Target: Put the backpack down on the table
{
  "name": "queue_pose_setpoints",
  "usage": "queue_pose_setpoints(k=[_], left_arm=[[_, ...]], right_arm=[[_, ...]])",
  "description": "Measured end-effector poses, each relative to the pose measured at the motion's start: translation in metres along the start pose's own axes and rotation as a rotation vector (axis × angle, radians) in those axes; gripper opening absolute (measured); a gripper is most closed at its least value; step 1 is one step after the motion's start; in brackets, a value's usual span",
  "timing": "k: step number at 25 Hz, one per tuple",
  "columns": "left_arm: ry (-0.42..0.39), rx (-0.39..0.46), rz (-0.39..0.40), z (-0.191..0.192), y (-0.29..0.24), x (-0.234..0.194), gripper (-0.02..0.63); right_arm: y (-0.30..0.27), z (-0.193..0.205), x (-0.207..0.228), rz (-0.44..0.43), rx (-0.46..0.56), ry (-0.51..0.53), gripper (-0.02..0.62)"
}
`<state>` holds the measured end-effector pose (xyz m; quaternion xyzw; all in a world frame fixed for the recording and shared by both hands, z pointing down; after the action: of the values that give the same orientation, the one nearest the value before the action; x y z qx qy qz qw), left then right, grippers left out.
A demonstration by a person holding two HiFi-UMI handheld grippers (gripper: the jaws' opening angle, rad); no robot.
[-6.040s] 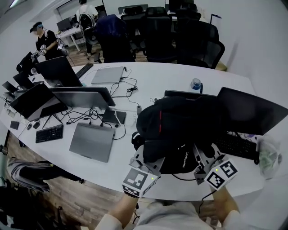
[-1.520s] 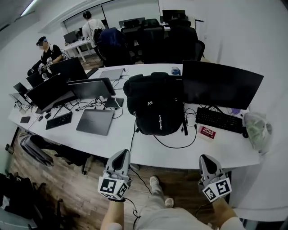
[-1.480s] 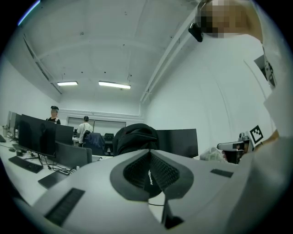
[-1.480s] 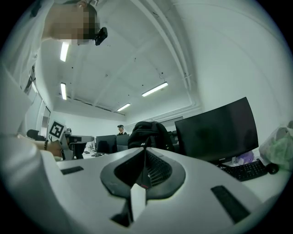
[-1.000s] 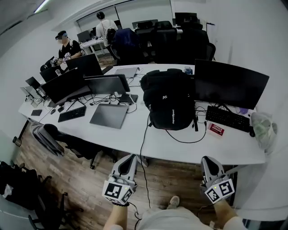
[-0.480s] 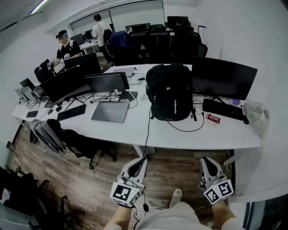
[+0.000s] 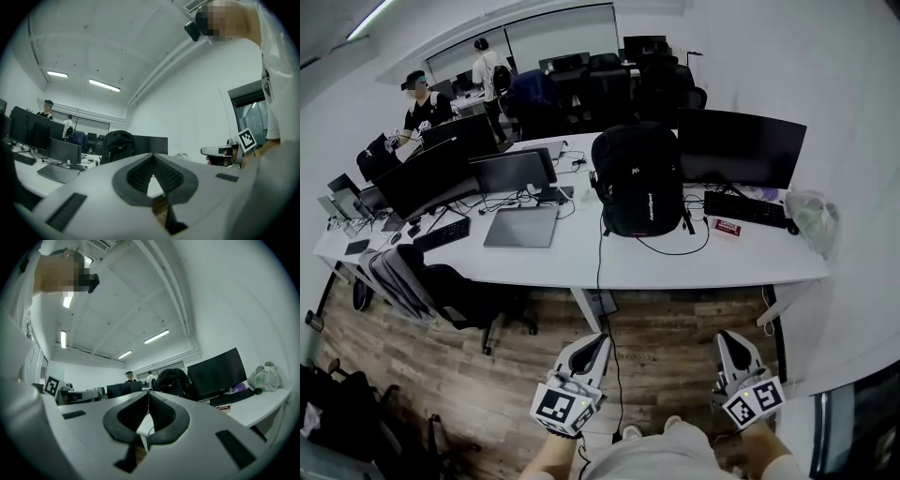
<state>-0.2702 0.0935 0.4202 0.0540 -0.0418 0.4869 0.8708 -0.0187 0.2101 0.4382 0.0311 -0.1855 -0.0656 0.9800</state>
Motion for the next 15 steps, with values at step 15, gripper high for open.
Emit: queue_pose_setpoints(k=[15], left_arm=[[0.042,0.041,-0.101,-0.011,0.011,0.043,0.009]], right_arm=[[0.042,-0.021,-0.001,-0.011,-0.012,0.106,0.014]])
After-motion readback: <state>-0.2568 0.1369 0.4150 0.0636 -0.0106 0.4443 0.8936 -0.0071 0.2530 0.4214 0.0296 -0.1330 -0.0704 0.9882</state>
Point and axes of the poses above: the fingertips, and each gripper's own axes: y backward along the fingers, x to its right, z out of its underside, the point moved 5 cm from there along y, backward along the fingers, and after that the axes turned 9 degrees about -y, right-handed, at the moved point
